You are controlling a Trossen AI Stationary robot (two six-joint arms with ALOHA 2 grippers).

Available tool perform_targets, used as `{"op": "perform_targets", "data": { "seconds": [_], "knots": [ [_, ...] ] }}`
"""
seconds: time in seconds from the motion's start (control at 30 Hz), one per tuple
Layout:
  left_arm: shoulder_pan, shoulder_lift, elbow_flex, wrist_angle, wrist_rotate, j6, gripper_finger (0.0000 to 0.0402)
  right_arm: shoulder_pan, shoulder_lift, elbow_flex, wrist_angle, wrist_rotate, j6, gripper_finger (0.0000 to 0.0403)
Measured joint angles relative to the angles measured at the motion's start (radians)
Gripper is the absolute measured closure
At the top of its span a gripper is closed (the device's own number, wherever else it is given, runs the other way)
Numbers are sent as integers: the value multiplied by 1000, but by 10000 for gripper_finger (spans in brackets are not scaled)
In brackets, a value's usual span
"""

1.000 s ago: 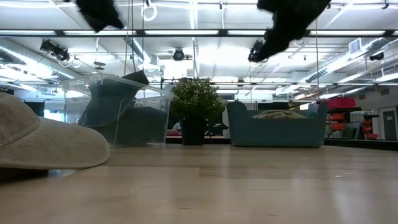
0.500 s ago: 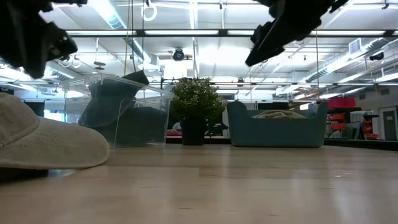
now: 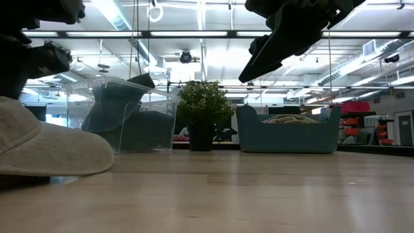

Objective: Pick & Place hat
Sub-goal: Put the brown cap into the blue bin

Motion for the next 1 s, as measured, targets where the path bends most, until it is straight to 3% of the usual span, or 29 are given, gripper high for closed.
{"op": "perform_targets", "data": {
  "seconds": [0.13, 0.23, 0.47, 0.63, 0.77, 1.0],
  "knots": [
    [1, 2, 0, 2, -25, 6, 182, 1, 0, 0, 16, 0, -3, 144],
    [-2, 34, 0, 0, -27, 1, 190, 1, 0, 0, 51, 0, -1, 144],
    [-23, 109, 2, 30, -75, -1, 281, 1, 0, 1, 197, 0, 50, 144],
    [-1, 105, 29, 54, -309, -20, 384, 8, 0, 1, 224, 0, 46, 144],
    [34, 108, 86, 99, -509, -18, 389, 22, 2, 1, 290, 0, 16, 144],
    [128, 110, 138, 316, -636, 258, 395, 38, 48, 1, 420, 90, -194, 144]
  ]
}}
